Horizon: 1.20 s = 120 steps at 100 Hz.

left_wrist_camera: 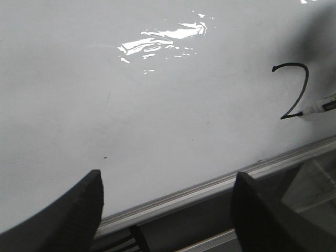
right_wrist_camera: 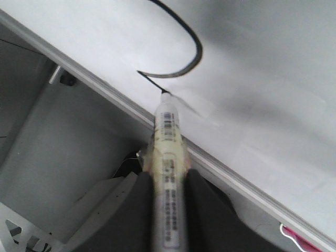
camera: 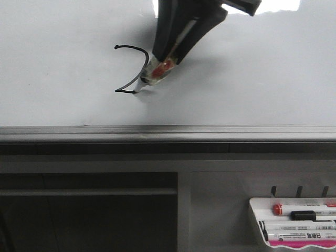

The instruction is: Write number 2 on whiteboard

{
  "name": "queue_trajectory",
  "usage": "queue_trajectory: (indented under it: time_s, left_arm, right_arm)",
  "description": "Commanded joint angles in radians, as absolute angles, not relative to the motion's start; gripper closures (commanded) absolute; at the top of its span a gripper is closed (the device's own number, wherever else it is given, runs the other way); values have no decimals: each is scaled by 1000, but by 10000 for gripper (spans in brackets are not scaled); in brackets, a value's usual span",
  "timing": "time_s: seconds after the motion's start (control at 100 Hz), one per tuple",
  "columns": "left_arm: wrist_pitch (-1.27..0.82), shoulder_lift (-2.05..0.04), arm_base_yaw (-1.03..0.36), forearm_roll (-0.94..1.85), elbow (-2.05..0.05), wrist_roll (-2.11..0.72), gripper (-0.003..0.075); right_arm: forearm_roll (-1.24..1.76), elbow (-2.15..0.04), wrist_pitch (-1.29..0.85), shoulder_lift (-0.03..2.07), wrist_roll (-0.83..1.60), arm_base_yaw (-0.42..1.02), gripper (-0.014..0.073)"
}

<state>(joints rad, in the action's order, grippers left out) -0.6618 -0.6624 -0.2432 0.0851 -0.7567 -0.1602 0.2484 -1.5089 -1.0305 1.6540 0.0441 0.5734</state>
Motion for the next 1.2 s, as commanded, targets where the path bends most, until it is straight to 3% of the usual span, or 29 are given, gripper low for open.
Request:
queue_trajectory:
  time_s: [0.0, 0.35, 0.64, 0.87, 1.191]
  left_arm:
    - [-587, -664, -241, 86, -786, -156, 247]
    - [-619, -664, -241, 84, -790, -176, 247]
    - [-827, -686, -262, 321, -866, -523, 247]
    - [-893, -817, -385, 609, -866, -841, 247]
    - [-731, -993, -618, 627, -868, -974, 247]
  right_arm:
    - [108, -1503, -912, 1596, 38, 540, 642]
    - [260, -1502, -1032, 1518, 148, 572, 642]
    - [281, -1500, -1190, 1322, 321, 690, 642]
    - [281, -1500, -1215, 1290, 531, 797, 642]
    - [277, -1500, -1183, 1290, 821, 840, 642]
